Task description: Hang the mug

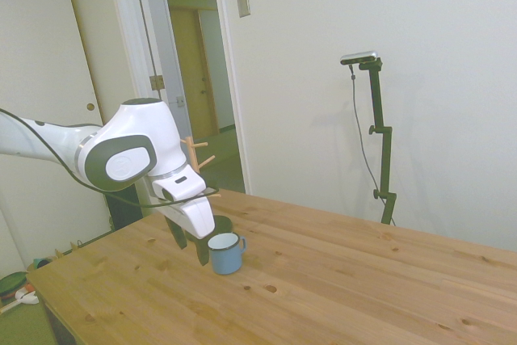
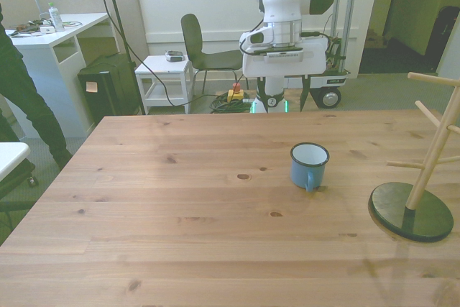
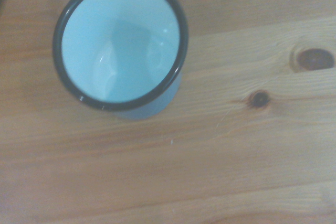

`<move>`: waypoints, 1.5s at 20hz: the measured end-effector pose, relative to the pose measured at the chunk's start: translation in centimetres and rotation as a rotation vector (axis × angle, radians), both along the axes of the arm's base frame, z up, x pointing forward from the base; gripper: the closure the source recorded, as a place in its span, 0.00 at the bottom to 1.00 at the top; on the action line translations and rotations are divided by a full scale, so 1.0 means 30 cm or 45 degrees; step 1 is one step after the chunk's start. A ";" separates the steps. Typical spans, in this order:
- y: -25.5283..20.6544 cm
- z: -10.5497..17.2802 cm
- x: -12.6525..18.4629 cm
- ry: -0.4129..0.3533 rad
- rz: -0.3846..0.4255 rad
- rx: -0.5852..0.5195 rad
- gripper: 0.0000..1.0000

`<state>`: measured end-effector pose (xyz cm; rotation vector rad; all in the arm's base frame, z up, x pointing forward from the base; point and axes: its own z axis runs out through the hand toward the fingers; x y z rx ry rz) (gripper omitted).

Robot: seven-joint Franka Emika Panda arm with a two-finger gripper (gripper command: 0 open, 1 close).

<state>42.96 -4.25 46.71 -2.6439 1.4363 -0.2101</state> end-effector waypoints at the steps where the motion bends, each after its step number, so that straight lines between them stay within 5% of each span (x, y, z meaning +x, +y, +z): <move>1: -0.010 0.002 0.018 0.002 -0.038 0.009 0.00; 11: 0.019 -0.022 0.228 0.038 -0.259 0.077 0.00; 30: 0.051 -0.154 0.408 0.115 -0.344 0.073 0.00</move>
